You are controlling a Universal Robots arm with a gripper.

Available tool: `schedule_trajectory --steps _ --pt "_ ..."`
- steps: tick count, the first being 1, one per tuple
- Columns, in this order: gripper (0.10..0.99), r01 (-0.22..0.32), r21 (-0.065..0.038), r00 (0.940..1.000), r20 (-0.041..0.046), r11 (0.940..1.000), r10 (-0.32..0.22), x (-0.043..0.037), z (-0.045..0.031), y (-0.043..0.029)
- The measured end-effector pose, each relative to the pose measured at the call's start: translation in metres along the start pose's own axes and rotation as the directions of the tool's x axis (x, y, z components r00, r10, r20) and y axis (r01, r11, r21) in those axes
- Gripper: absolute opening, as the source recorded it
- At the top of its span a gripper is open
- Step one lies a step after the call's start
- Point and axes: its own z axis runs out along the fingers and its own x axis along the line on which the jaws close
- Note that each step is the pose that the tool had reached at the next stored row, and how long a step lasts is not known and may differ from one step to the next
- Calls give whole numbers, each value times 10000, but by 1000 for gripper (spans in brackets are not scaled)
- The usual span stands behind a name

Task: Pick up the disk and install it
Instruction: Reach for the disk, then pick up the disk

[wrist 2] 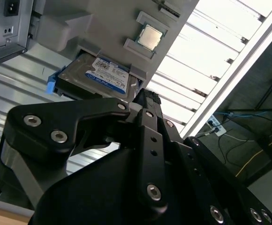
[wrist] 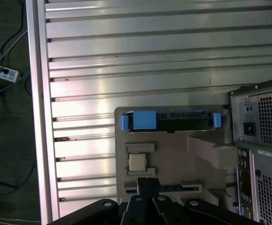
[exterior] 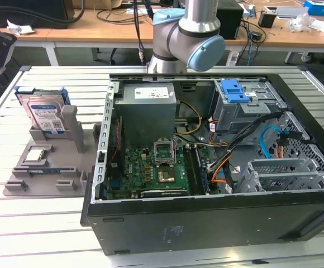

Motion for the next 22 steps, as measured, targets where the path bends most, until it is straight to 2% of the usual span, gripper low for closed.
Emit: schedule_trajectory --steps 18,22 --pt "106 15 3 10000 2 10000 -15 -4 3 9" --pt "106 627 -13 9980 -8 9980 -627 -4 3 9"
